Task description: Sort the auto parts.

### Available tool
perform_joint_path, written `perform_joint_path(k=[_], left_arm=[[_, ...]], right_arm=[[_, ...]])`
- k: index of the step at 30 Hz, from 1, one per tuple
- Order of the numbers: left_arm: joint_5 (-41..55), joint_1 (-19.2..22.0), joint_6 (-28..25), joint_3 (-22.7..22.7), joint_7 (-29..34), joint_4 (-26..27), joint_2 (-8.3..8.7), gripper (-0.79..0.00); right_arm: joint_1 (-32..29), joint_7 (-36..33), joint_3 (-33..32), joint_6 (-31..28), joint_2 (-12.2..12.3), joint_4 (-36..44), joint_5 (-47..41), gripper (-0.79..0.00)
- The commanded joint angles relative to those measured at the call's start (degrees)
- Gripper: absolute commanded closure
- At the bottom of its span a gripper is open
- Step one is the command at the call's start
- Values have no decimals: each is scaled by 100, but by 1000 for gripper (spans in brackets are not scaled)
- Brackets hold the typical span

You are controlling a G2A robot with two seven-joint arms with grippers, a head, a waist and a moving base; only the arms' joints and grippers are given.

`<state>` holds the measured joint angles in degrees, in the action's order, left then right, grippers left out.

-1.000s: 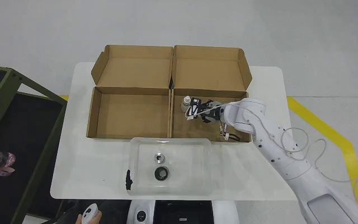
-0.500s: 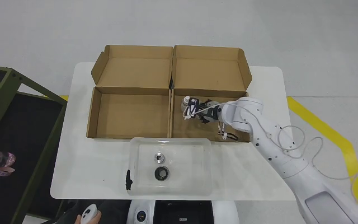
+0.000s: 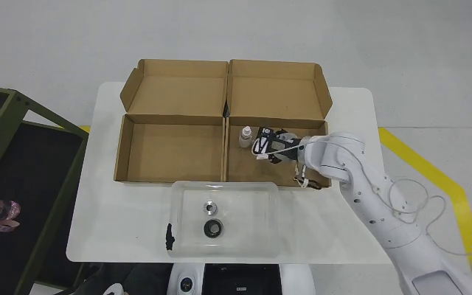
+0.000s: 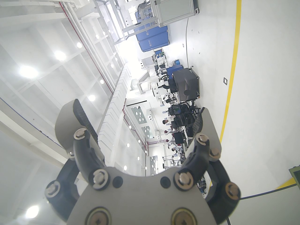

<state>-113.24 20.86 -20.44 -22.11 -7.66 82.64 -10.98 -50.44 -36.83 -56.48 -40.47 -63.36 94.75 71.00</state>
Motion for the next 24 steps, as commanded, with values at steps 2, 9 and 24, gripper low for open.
perform_joint_path(k=[2,9,24], left_arm=[[0,0,0,0,0,0,0,-785],[0,0,0,0,0,0,0,-785],[0,0,0,0,0,0,0,-785]], right_arm=[[-279,78,-217,-50,62,368,-126,-372],[-949,362,-518,-127,168,1249,-272,-379],[-1439,681,259,-58,120,2239,264,-379]])
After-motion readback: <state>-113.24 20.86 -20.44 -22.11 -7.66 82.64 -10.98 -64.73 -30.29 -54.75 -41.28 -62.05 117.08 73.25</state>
